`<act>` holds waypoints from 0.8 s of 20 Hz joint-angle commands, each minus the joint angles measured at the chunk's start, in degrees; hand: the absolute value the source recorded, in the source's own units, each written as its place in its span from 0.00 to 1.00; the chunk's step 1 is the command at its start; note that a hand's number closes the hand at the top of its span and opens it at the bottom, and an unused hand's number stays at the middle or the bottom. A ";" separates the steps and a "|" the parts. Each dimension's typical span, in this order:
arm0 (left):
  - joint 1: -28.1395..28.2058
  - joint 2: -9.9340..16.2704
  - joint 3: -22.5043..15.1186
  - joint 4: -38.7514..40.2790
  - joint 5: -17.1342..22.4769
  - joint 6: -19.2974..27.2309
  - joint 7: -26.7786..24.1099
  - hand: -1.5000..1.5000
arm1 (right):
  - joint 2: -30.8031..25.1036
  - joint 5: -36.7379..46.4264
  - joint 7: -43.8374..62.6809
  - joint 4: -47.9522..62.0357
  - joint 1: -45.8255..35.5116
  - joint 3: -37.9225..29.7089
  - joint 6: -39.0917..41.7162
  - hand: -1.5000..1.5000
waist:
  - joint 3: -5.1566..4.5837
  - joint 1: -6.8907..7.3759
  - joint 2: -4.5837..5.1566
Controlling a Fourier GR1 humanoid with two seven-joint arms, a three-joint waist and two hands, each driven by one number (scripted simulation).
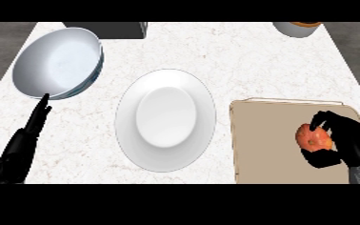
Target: Pick the squash from the tray and place it in the plate
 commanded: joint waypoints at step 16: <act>-0.83 0.21 2.50 3.84 0.40 -2.10 -3.81 0.50 | 5.35 5.80 10.46 -46.50 -1.06 11.52 4.92 1.00 | 0.10 0.62 0.32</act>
